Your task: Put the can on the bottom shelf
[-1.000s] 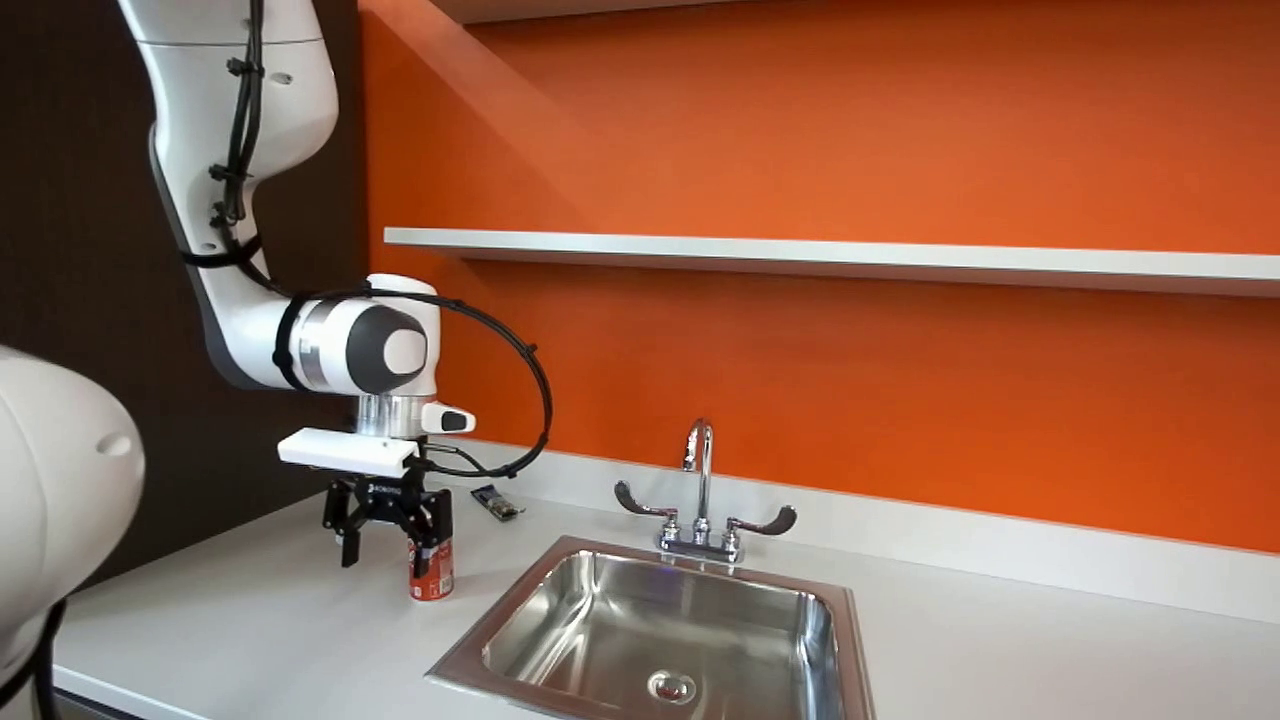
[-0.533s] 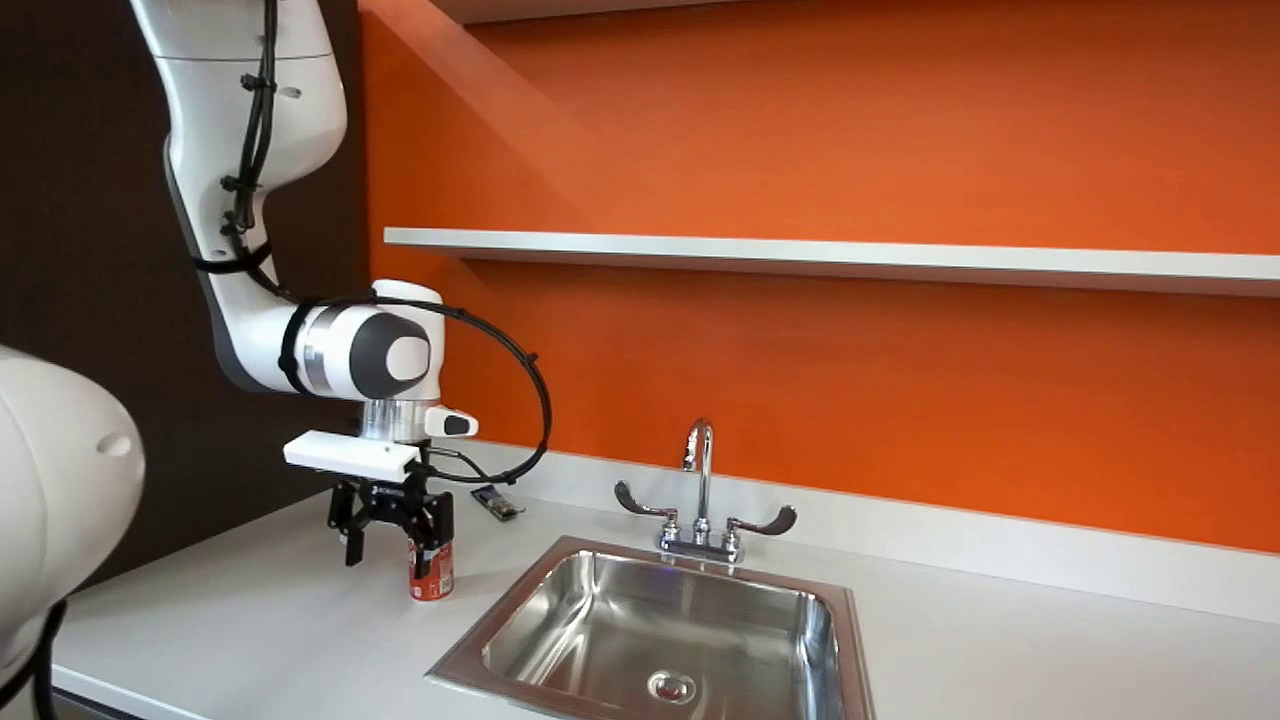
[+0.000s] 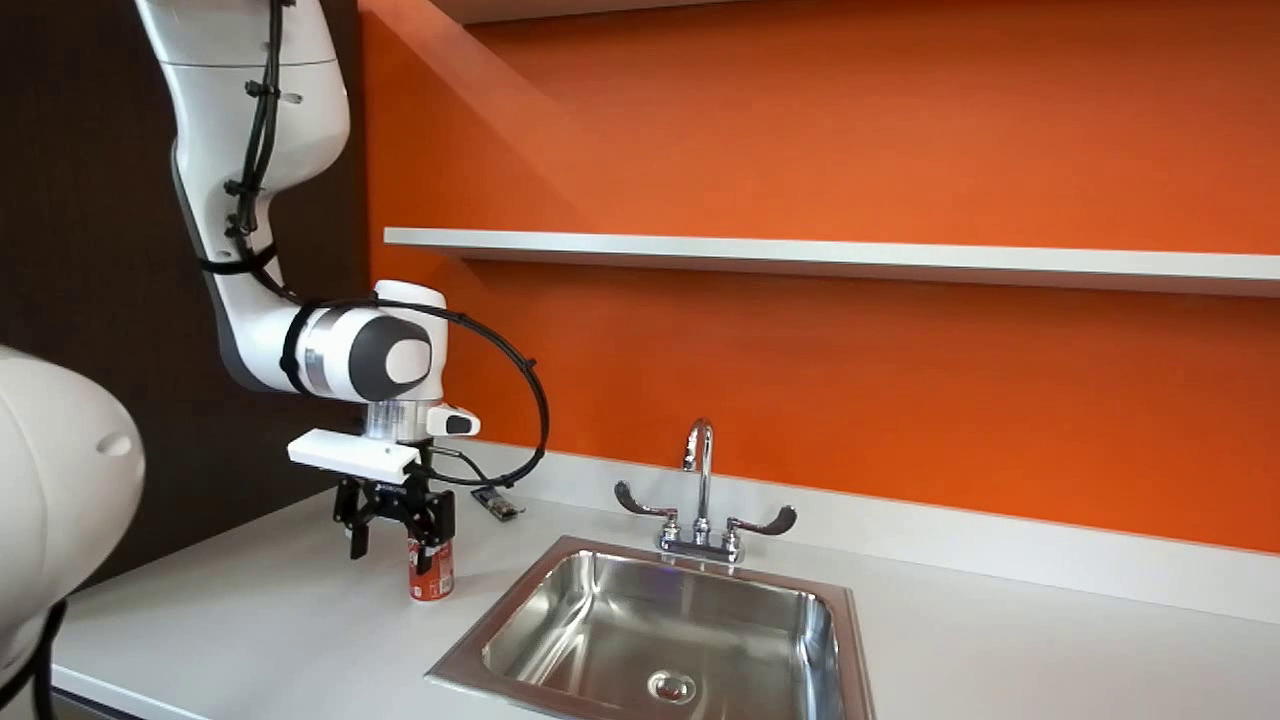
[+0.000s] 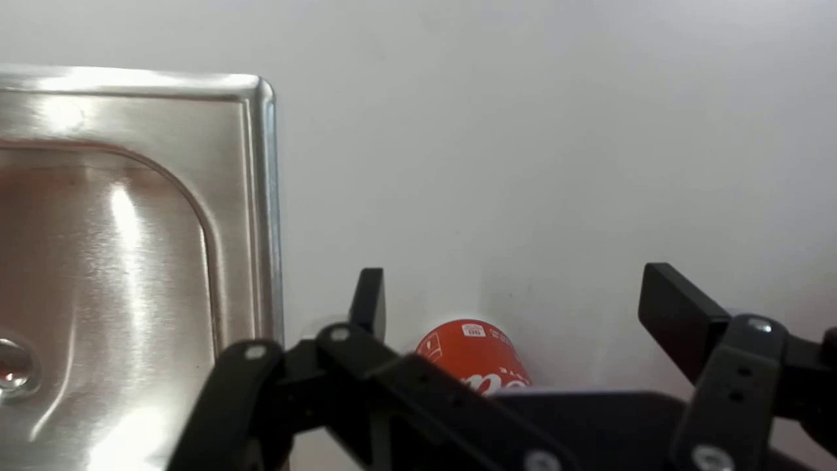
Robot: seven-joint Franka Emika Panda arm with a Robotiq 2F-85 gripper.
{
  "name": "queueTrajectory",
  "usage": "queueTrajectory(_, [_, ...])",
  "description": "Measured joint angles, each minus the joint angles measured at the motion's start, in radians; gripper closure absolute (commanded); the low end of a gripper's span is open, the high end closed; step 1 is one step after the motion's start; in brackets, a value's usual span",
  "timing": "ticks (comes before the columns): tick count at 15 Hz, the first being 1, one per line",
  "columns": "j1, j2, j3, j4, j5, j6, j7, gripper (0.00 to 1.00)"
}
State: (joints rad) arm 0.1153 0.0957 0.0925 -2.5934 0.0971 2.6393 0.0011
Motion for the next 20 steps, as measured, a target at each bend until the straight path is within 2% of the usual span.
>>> queueTrajectory(20, [0.0, 0.081, 0.01, -0.06, 0.066, 0.457, 0.032, 0.0])
